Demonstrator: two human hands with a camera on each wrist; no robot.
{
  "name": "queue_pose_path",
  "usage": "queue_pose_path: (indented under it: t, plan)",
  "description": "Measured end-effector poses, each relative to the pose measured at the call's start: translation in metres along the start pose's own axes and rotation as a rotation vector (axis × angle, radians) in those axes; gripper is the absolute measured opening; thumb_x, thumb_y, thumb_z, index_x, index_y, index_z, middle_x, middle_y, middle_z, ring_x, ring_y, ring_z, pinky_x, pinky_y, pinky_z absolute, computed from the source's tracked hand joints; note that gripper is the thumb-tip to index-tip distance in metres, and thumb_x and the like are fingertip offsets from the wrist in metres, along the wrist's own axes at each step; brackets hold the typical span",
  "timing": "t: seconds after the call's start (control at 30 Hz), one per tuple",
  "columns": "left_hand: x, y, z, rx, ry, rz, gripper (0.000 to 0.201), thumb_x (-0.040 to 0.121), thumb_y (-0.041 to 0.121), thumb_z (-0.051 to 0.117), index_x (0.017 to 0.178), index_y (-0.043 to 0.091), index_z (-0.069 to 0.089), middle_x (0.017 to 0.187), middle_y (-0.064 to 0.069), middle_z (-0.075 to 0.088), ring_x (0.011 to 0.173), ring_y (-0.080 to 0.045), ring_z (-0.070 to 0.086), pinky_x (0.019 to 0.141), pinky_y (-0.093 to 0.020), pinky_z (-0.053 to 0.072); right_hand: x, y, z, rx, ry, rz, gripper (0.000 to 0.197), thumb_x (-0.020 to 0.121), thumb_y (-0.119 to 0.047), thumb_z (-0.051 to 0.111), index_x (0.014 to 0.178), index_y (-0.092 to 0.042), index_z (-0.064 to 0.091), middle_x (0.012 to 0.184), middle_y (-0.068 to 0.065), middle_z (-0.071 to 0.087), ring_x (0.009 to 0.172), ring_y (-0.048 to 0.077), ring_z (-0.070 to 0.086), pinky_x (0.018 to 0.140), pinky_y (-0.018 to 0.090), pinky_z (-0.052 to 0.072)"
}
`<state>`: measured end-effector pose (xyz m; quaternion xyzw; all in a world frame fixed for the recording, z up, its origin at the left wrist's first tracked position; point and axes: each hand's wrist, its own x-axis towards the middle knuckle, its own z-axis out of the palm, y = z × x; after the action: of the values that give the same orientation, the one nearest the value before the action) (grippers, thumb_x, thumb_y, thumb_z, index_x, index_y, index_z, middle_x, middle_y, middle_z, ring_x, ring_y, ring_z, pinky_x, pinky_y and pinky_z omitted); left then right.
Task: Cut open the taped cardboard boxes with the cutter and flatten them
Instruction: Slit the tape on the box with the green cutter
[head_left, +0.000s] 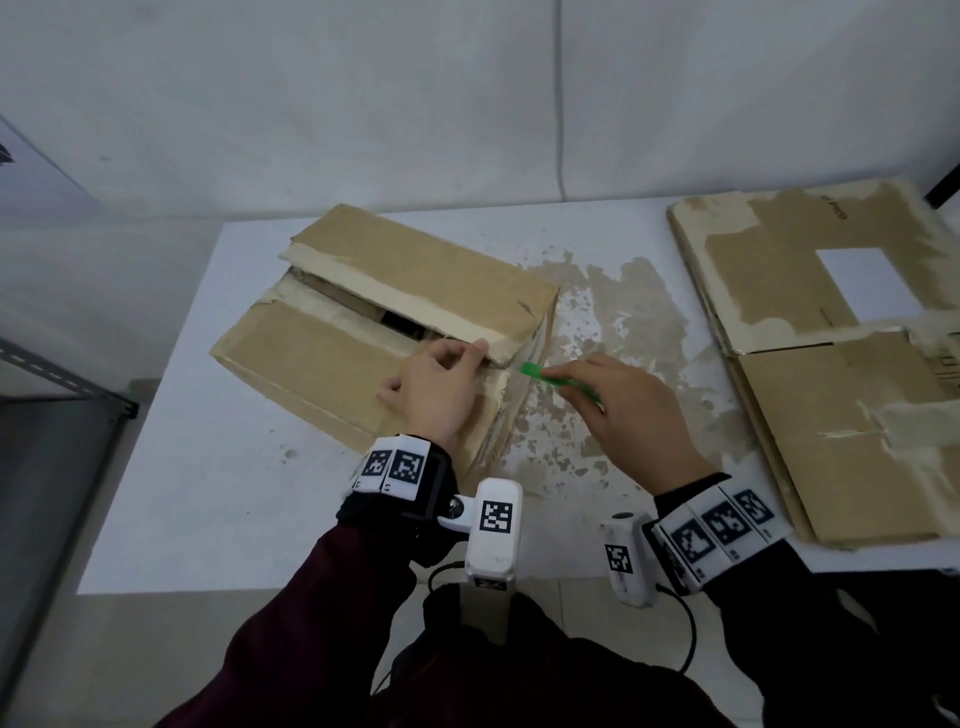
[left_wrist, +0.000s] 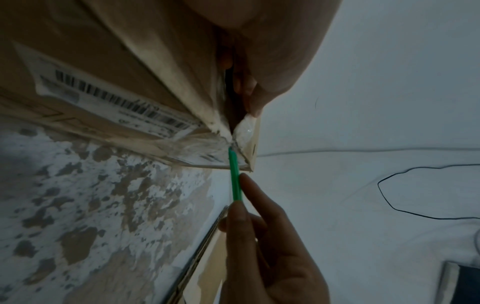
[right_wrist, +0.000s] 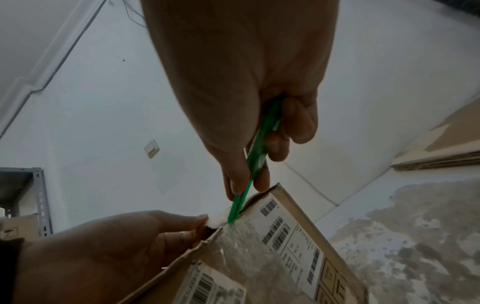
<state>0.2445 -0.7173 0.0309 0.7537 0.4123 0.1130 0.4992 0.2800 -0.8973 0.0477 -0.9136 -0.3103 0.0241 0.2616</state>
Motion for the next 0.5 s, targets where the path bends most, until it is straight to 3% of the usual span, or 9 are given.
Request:
queue_pose_path:
  t: [0.1,0.2,0.3,0.43,0.5]
  plan:
    - [0.000,-0.001,0.000,0.000,0.015,0.039,0.025,0.082,0.053,0.063,0.078,0.029,0.066,0.084,0.010,0.060,0.095,-0.007,0.032,0.100,-0.039,0.023,0.004,0.000,0.002,0.013,-0.006,0.006,0.024,0.095,-0.027,0.052,0.114,-0.034,0.065,0.084,-0.010,0.060,0.066,0.010,0.052,0.050,0.021,0.035]
    - [-0.003,-0.003,0.000,0.027,0.025,0.094,0.023,0.086,0.049,0.062,0.080,0.027,0.066,0.086,0.011,0.057,0.078,0.013,0.024,0.103,-0.041,0.022,0.005,0.000,0.002,-0.004,-0.003,0.011,0.024,0.094,-0.027,0.053,0.114,-0.034,0.065,0.080,-0.012,0.055,0.064,0.009,0.049,0.048,0.019,0.026]
    - [-0.008,-0.005,0.002,0.101,0.083,0.222,0.023,0.088,0.045,0.060,0.083,0.024,0.068,0.092,0.017,0.052,0.074,0.005,0.028,0.099,-0.038,0.023,0.010,-0.003,0.000,-0.013,-0.009,0.038,0.024,0.095,-0.028,0.051,0.114,-0.035,0.064,0.079,-0.013,0.052,0.065,0.009,0.047,0.049,0.018,0.026]
    - [-0.010,-0.005,0.005,0.096,0.102,0.269,0.019,0.089,0.041,0.061,0.082,0.024,0.067,0.080,0.024,0.042,0.080,0.012,0.024,0.089,-0.031,0.020,0.011,-0.005,-0.005,-0.074,-0.001,-0.025,0.025,0.093,-0.026,0.054,0.114,-0.034,0.066,0.081,-0.013,0.057,0.068,0.010,0.051,0.049,0.021,0.035]
    - [-0.012,-0.006,0.006,0.111,0.119,0.305,0.017,0.088,0.040,0.061,0.078,0.027,0.063,0.079,0.024,0.042,0.082,0.006,0.029,0.086,-0.030,0.019,0.009,-0.003,-0.005,-0.068,0.000,-0.040,0.025,0.093,-0.027,0.054,0.114,-0.034,0.066,0.081,-0.015,0.057,0.069,0.010,0.052,0.050,0.018,0.034]
